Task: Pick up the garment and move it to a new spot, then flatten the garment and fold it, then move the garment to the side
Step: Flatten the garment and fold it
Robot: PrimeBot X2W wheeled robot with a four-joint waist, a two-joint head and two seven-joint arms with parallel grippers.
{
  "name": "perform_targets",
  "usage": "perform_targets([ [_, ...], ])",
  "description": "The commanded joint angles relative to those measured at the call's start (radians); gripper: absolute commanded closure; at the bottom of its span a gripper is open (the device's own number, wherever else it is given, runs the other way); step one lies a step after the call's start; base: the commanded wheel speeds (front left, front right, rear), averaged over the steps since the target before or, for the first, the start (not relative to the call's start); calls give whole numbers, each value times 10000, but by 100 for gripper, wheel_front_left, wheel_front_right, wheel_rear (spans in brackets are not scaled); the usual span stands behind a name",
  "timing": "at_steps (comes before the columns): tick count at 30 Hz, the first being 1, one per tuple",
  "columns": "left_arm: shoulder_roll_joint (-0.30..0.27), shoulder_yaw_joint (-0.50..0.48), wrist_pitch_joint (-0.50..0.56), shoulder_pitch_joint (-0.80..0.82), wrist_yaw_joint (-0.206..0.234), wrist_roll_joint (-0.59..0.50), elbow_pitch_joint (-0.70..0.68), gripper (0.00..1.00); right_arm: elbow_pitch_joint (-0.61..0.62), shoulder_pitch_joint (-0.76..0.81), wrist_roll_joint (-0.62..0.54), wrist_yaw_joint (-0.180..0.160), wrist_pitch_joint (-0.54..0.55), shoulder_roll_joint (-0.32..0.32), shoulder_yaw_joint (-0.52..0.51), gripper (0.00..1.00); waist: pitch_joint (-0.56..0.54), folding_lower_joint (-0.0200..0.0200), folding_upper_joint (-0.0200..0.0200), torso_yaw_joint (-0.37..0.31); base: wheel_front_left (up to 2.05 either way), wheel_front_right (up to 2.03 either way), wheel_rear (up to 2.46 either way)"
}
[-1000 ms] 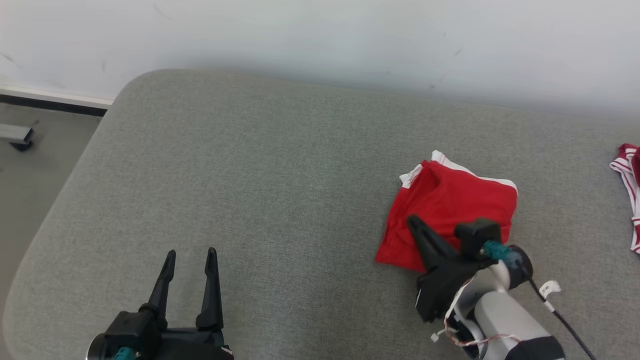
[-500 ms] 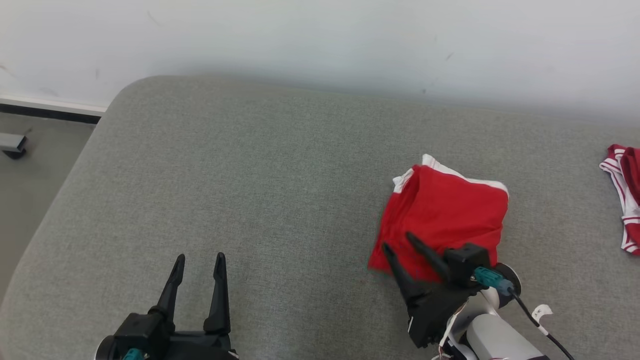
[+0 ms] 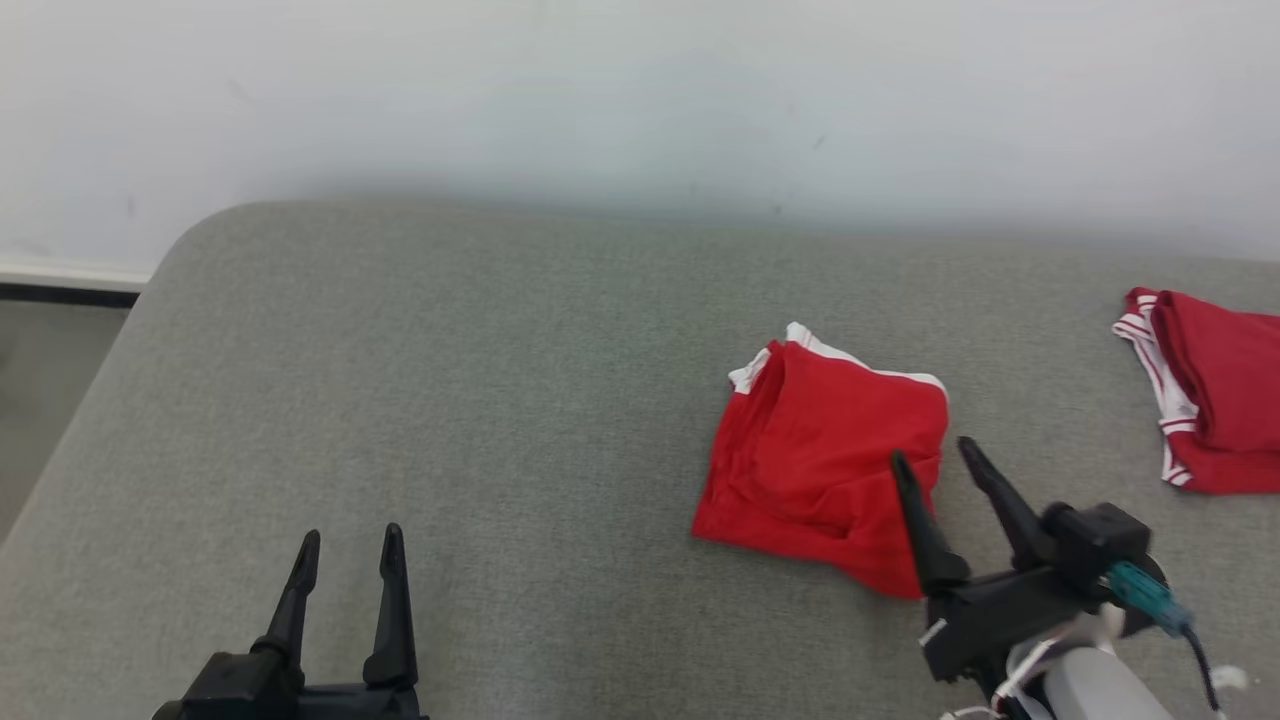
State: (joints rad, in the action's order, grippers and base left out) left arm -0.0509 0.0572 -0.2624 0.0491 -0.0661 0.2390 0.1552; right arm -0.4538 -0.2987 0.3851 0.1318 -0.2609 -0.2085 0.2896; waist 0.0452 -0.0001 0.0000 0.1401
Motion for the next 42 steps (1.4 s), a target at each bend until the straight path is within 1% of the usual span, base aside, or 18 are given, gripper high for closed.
perform_targets([
  [1,9,-82,-31,-135,-24,-89,-46,0,295,340,-82,-25,-39,-30,-293,0,-194,1,0,-276,0,0,0],
  [2,9,-82,-31,-135,-24,-89,-46,0,295,340,-82,-25,-39,-30,-293,0,-194,1,0,-276,0,0,0],
  [7,9,-275,-31,-267,-113,-205,-85,0,1299,1369,-278,-25,-29,119,-1420,0,-342,1,0,-556,0,0,0],
  [10,7,-383,-31,-318,-167,-263,-128,0,1683,1893,-441,-25,-29,291,-1889,0,-407,1,0,-698,0,0,0],
  [14,-4,-440,-31,-421,-224,-472,-198,0,2103,2422,-594,-25,-30,521,-2350,0,-476,1,0,-814,0,0,0],
  [18,-138,-495,-31,-520,-311,-719,-303,0,2571,2965,-726,-25,-29,784,-2711,0,-556,1,0,-967,0,0,0],
  [24,-377,-516,-31,-711,-464,-935,-397,0,2911,3475,-866,-25,-29,952,-2843,0,-657,1,0,-1159,0,0,0],
  [28,-505,-593,-31,-797,-489,-1064,-420,0,3047,3697,-882,-25,-31,959,-2868,0,-708,1,0,-1296,0,0,0],
  [37,-400,-876,-31,-1081,-517,-926,-661,0,3326,4027,-975,-25,-31,1030,-2914,0,-723,1,0,-1424,0,0,0],
  [42,-371,-917,-31,-1155,-471,-1021,-661,0,3369,4127,-1072,-25,-32,1085,-2944,0,-755,1,0,-1405,0,0,0],
])
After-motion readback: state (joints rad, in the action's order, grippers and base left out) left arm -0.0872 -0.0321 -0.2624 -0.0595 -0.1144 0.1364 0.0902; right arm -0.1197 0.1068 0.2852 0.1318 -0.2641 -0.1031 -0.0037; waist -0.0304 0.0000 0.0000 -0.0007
